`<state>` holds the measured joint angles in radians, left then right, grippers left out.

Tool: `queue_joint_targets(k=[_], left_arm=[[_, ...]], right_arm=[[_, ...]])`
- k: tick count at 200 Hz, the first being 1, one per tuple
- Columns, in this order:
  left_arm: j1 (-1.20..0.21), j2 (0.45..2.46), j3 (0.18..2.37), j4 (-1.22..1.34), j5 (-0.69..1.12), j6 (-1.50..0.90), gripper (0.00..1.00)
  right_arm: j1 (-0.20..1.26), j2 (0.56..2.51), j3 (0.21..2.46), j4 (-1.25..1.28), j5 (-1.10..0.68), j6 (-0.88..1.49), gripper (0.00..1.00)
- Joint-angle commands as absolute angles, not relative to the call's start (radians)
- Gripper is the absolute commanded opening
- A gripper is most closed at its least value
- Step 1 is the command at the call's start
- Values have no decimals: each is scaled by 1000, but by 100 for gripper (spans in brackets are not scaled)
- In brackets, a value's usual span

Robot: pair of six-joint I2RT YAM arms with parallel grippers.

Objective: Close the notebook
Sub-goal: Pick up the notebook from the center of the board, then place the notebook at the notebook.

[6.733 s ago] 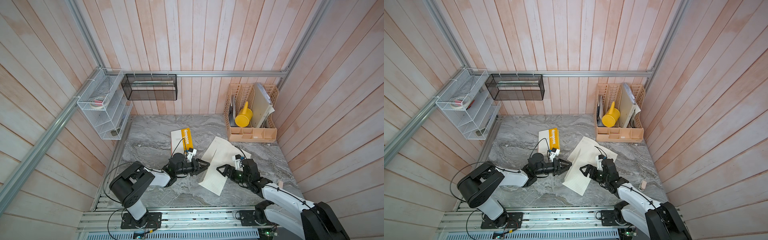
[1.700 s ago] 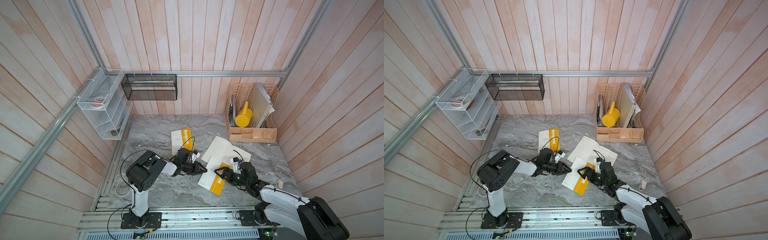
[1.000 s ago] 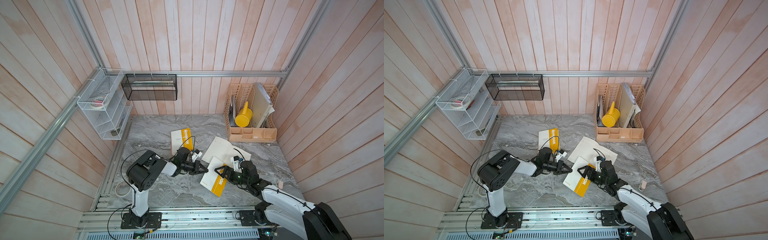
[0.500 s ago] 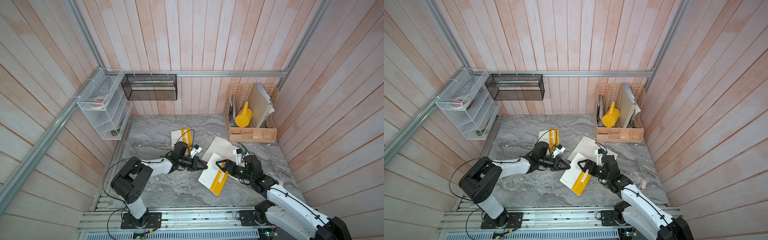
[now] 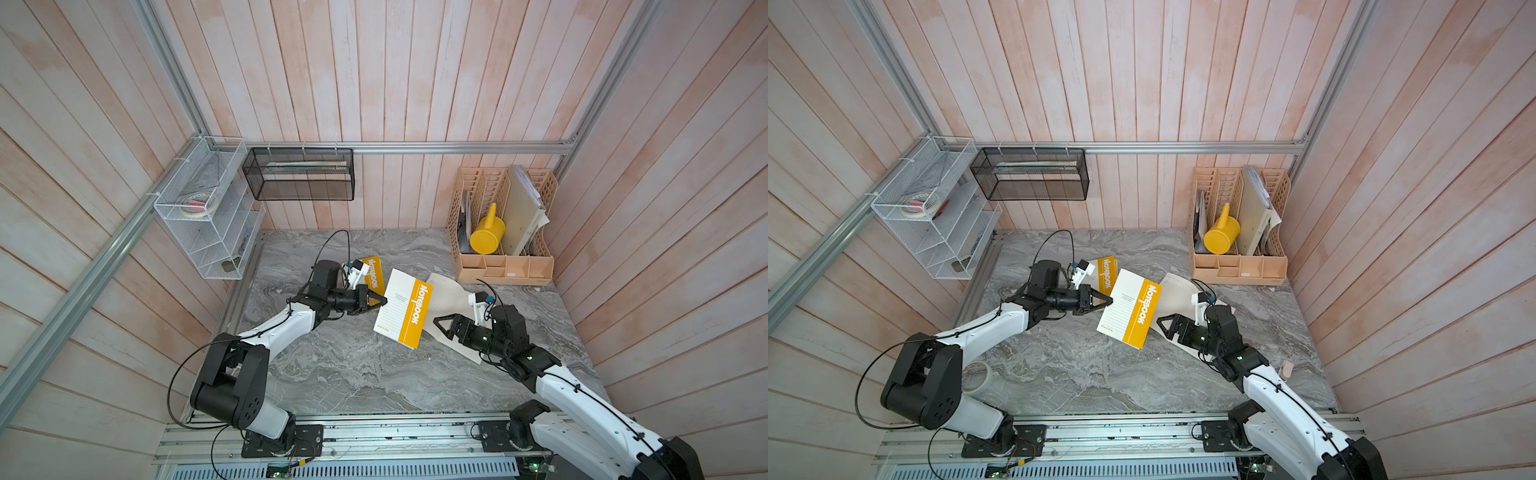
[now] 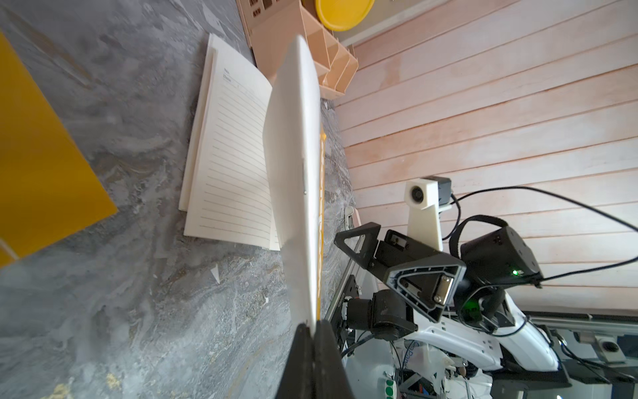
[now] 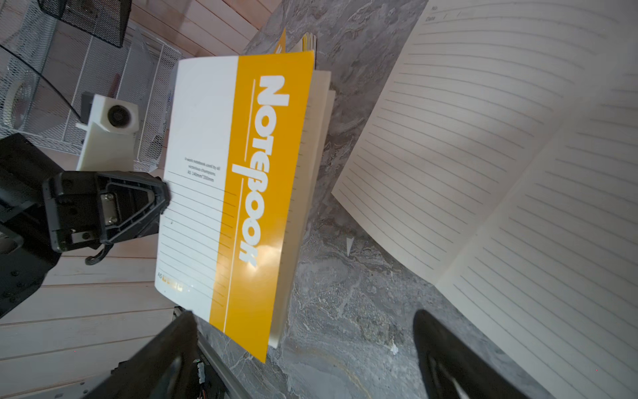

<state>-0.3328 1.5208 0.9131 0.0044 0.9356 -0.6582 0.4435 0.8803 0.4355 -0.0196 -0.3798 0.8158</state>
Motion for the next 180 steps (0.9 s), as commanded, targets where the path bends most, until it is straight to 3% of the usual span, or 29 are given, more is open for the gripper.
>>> queue_joint_targets(k=[1,73,180], left_arm=[[-275,1497,969,2,943,-642,0],[-109,1543,983,176,908,-773,0],[-56,1733,1030,323,869,-873,0]], right_arm=[[431,907,443,-16,-397,792,98],[421,951,431,18,-416,788,98],[352,995,441,32,-472,754,98]])
